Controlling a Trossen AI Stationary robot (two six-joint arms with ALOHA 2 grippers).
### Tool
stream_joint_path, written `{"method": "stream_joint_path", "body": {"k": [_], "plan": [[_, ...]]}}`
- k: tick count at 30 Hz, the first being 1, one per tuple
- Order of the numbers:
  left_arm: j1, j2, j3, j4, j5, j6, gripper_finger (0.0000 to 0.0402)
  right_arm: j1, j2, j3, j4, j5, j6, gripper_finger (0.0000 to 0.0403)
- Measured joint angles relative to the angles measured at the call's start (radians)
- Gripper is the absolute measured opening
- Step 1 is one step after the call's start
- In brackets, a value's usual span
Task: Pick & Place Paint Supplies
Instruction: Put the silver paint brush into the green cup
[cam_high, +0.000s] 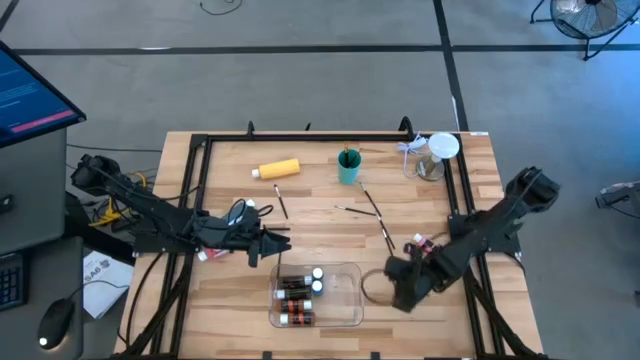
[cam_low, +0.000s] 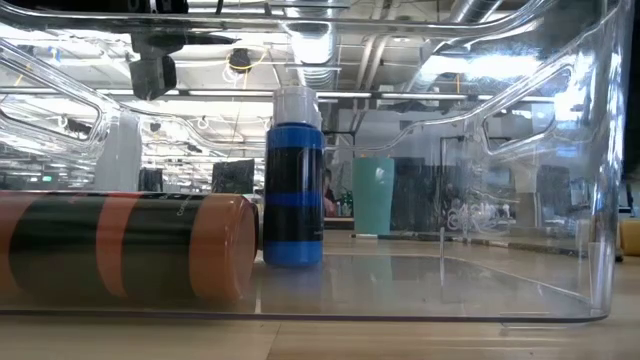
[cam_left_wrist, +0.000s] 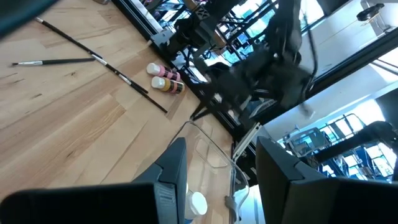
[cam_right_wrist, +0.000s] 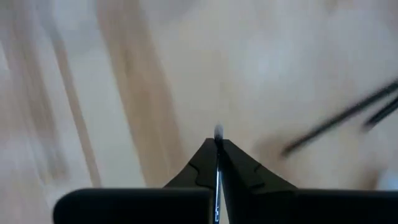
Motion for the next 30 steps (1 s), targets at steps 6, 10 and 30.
{"method": "stream_joint_path", "body": {"k": [6,10,30], "plan": [[0.0,0.0,0.0,0.0,0.0,0.0,0.0099,-0.098,-0.133,0.023,0.004,0.105,-0.071,0.0],[0.0,0.0,0.0,0.0,0.0,0.0,0.0099,-0.17,-0.213,0.054,0.003,0.206,-0.166,0.0],[0.012,0.0,0.0,0.0,-0.197,0.026,0.0099,-0.757,-0.407,0.118,0.651,0.193,-0.877,0.0]]}}
